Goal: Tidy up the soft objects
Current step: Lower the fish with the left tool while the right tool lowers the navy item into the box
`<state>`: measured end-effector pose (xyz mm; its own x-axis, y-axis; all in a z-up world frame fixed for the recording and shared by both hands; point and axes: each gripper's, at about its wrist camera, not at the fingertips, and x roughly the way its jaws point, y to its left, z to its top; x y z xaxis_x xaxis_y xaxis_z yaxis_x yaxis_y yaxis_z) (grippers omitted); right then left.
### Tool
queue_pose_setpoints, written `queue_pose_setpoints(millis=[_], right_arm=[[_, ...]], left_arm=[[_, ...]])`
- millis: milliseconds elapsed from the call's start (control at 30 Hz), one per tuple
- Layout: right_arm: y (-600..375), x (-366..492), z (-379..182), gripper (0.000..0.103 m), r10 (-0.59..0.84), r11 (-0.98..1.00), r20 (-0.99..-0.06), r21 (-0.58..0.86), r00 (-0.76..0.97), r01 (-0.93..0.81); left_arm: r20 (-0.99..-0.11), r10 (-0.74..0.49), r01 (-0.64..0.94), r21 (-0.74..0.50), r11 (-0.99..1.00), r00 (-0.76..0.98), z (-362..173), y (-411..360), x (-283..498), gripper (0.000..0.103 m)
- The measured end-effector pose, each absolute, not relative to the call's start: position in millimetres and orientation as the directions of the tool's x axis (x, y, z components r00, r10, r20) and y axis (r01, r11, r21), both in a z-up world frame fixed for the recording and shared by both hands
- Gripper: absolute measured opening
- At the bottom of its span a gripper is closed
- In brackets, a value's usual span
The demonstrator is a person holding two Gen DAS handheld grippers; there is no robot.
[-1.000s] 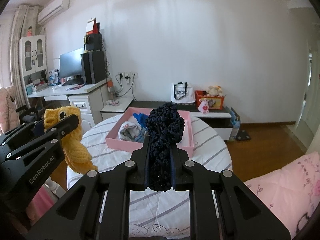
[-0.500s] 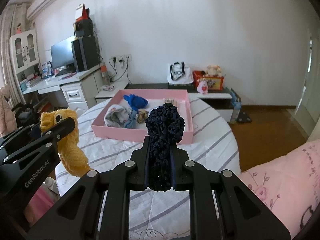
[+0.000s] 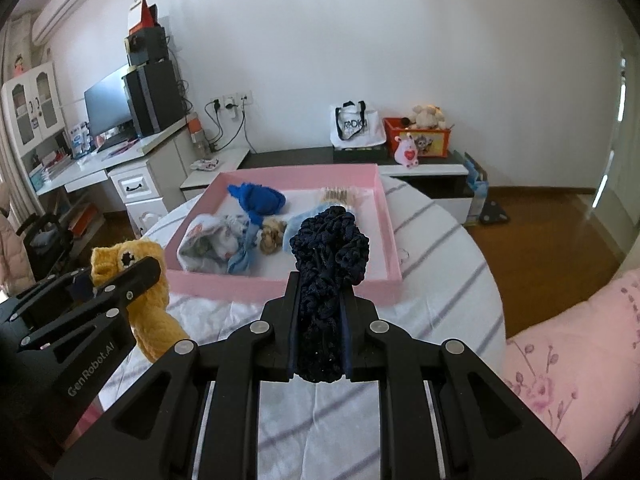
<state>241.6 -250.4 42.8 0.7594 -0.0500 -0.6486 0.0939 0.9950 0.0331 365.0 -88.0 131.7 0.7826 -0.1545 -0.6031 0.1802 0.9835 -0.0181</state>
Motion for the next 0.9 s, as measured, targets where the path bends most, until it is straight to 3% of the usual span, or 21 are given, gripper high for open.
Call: queue_pose_setpoints(millis=[467, 900], right_arm=[[-252.5, 332.5, 46.5, 0.015, -0.031, 0.995, -0.634, 0.052, 0.773, 0.082], [-251.0, 387.9, 16.6, 0.019, 0.001, 0.992, -0.679, 0.093, 0.734, 0.084]], left_arm=[[-0.605, -0.131, 0.154, -0.014, 0.988, 0.785, 128.5, -102.8, 513.1, 0.025], [-0.64, -0.121, 0.111, -0.056, 0.992, 0.758, 92.3, -85.0, 595.2, 0.029]])
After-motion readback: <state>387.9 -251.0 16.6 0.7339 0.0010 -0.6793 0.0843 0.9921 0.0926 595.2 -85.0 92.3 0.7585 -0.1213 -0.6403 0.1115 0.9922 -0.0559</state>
